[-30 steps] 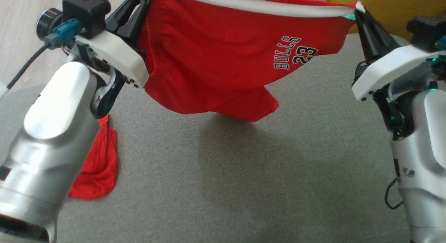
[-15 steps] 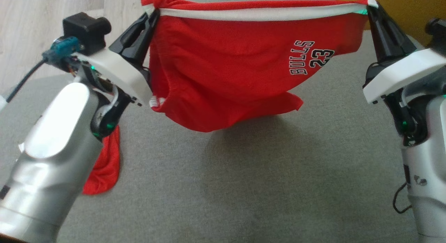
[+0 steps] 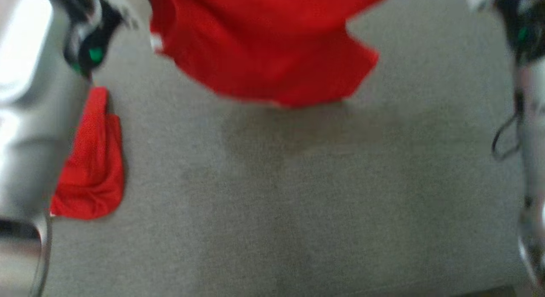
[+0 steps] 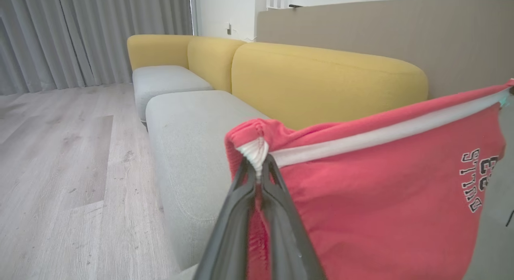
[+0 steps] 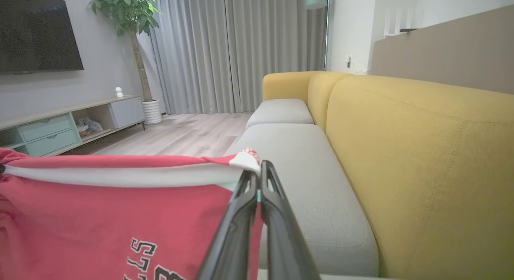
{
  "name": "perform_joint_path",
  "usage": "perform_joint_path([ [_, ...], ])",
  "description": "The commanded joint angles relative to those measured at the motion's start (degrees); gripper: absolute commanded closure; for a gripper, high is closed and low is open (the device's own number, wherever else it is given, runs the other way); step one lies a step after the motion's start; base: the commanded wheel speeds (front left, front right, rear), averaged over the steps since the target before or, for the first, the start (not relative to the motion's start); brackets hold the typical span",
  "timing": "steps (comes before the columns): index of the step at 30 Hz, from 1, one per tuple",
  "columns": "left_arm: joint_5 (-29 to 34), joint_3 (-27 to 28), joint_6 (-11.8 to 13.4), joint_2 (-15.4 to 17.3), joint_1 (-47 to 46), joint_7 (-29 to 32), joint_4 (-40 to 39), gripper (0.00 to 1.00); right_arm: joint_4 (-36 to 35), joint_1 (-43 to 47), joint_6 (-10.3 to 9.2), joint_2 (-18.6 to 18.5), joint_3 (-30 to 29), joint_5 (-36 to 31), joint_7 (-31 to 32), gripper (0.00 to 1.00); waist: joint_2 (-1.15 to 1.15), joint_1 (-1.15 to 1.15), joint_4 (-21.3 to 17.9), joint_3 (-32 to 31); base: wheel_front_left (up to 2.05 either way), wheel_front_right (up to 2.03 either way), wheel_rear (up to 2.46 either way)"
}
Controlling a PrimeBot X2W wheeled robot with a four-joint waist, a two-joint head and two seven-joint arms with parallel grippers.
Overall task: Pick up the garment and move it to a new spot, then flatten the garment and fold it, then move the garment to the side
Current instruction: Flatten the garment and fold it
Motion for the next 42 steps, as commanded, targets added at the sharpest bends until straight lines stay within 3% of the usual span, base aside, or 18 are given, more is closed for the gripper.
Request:
perform_joint_path([
  [1, 1.2, 3.56, 0.23, 1.79, -7.29, -1.49, 1.6, 1.0, 2.08, -7.43, -0.04, 0.12, -0.33, -0.93, -2.89, 1.0, 0.0, -0.02, -0.95, 6.67, 0.0, 0.0, 0.0],
  [5, 2.85, 5.83, 1.26, -0.29, -15.99, -9.27, 8.05, 1.0, 13.23, -18.55, -0.04, 2.46, -4.73, -2.52, -12.01, 1.0, 0.0, -0.02, -1.26, 9.44, 0.0, 0.0, 0.0],
  [6, 3.56, 6.49, 1.38, -1.64, -19.21, -13.8, 10.95, 1.0, 18.04, -22.27, -0.04, 2.85, -5.62, -4.77, -16.97, 1.0, 0.0, -0.02, -1.07, 10.0, 0.0, 0.0, 0.0],
  [11, 3.68, 6.08, 0.11, -4.53, -22.33, -19.79, 16.35, 1.0, 25.39, -25.76, -0.04, 4.38, -6.55, -7.09, -25.08, 1.0, 0.0, -0.02, -1.01, 10.61, 0.0, 0.0, 0.0],
  [18, 1.73, 2.4, -1.33, -7.51, -16.62, -24.43, 24.43, 1.0, 37.33, -21.82, -0.04, 5.22, -3.17, -7.68, -27.24, 1.0, 0.0, -0.02, -1.02, 12.04, 0.0, 0.0, 0.0],
  [22, 0.22, -3.71, -1.4, -8.02, -9.87, -25.15, 24.1, 1.0, 42.52, -17.85, -0.04, 4.36, 1.34, -6.89, -24.75, 1.0, 0.0, -0.02, -0.9, 11.32, 0.0, 0.0, 0.0],
  [28, -3.59, -14.2, -1.41, -4.78, 0.08, -23.7, 19.72, 1.0, 44.27, -10.48, -0.04, 1.26, 9.84, -1.06, -16.23, 1.0, 0.0, -0.02, -0.44, 7.22, 0.0, 0.0, 0.0],
  [33, -4.69, -21.76, -1.42, -1.98, 5.81, -23.55, 15.88, 1.0, 38.47, -3.56, -0.04, -3.57, 18.1, 7.38, -7.58, 1.0, 0.0, -0.02, 0.02, 3.27, 0.0, 0.0, 0.0],
  [37, -3.62, -27.03, -1.42, -0.98, 8.75, -23.86, 14.25, 1.0, 31.21, 1.86, -0.04, -9.7, 24.34, 14.96, -0.76, 1.0, 0.0, -0.02, 0.48, 1.21, 0.0, 0.0, 0.0],
  [42, -3.7, -29.36, -1.42, -1.3, 11.7, -25.41, 14.24, 1.0, 24.05, 7.36, -0.04, -16.42, 29.11, 22.61, 4.56, 1.0, 0.0, -0.02, 0.57, -1.96, 0.0, 0.0, 0.0],
])
